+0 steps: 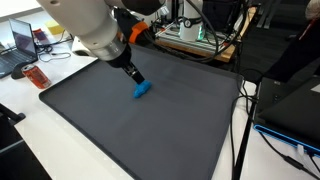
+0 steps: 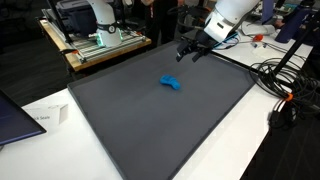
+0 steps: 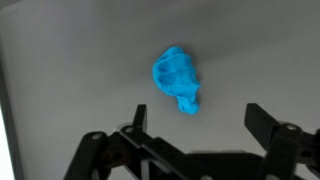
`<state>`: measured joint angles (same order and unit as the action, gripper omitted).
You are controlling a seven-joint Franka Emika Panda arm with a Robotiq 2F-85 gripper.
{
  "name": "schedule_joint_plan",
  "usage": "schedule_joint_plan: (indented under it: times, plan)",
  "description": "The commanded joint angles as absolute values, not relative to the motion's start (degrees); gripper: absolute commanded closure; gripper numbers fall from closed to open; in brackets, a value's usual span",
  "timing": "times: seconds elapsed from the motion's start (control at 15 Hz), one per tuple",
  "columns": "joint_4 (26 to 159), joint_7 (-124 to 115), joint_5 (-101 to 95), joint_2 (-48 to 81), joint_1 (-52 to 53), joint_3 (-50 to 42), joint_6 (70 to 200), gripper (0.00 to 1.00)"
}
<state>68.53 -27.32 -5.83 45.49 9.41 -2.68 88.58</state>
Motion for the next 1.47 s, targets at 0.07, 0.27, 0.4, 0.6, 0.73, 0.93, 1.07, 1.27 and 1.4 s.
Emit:
schedule_joint_plan:
  times: [0.07, 0.27, 0.4, 0.6, 0.73, 0.93, 1.07, 1.27, 1.4]
  plan:
    - [62.6, -33.0, -7.7, 50.6, 12.4, -4.7, 84.4, 0.0]
    - [60.3, -37.6, -9.2, 53.2, 14.4, -5.6, 83.2, 0.0]
    - [59.2, -40.6, -9.9, 54.7, 15.4, -6.0, 83.1, 0.0]
    - [58.0, -45.4, -11.1, 56.1, 16.9, -6.6, 83.6, 0.0]
    - [57.7, -48.0, -12.2, 56.5, 17.9, -6.9, 84.1, 0.0]
    - [58.7, -51.5, -14.2, 56.3, 19.2, -7.1, 85.9, 0.0]
    - [60.1, -53.7, -15.4, 55.7, 20.0, -7.0, 87.2, 0.0]
    - [63.1, -56.8, -15.8, 54.2, 21.2, -7.6, 90.1, 0.0]
    - [65.2, -59.6, -16.2, 53.1, 21.9, -8.0, 92.4, 0.0]
